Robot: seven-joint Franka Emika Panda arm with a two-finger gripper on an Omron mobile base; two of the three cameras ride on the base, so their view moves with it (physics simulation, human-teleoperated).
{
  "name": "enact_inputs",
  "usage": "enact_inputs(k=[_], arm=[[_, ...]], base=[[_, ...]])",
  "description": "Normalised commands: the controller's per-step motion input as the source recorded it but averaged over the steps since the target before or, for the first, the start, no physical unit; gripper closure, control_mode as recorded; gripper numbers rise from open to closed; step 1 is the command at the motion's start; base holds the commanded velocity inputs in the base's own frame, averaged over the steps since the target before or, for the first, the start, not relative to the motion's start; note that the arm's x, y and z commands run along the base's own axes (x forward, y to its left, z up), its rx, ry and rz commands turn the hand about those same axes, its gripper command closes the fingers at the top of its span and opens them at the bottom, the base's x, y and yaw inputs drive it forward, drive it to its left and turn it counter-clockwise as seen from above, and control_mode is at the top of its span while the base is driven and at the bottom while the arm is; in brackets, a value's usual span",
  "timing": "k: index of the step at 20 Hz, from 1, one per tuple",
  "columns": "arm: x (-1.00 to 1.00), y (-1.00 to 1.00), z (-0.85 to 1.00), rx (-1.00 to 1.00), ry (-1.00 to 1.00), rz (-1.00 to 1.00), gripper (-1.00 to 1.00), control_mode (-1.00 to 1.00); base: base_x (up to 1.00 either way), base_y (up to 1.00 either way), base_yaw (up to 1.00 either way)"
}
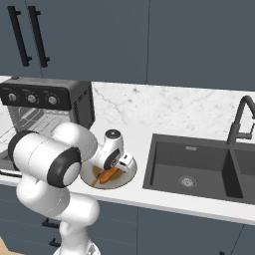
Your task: Pick up the kebab skewer and baguette bread, and place them inside the toaster oven. Close the toaster oven door and start by setting the timer.
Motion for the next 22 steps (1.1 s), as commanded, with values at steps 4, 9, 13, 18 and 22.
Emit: enact_inputs(k=[4, 9, 13, 18, 22], arm=[[0.0, 0.0, 0.0, 0.0, 0.0, 0.0, 1.0, -1.0], [0.0, 0.0, 0.0, 0.0, 0.0, 0.0, 1.0, -1.0], [0.0, 0.0, 0.09, 0.0, -0.03, -0.01, 1.0, -1.0], [-0.09, -0.01, 0.63, 0.06, 0.0, -0.04, 1.0, -1.0], [-0.19, 0.0, 0.91, 0.07, -0.01, -0.02, 1.0, -1.0]], base=[[0.0, 0.0, 0.0], [0.0, 0.0, 0.0], [0.0, 0.0, 0.0], [0.0, 0.0, 0.0], [0.0, 0.0, 0.0]])
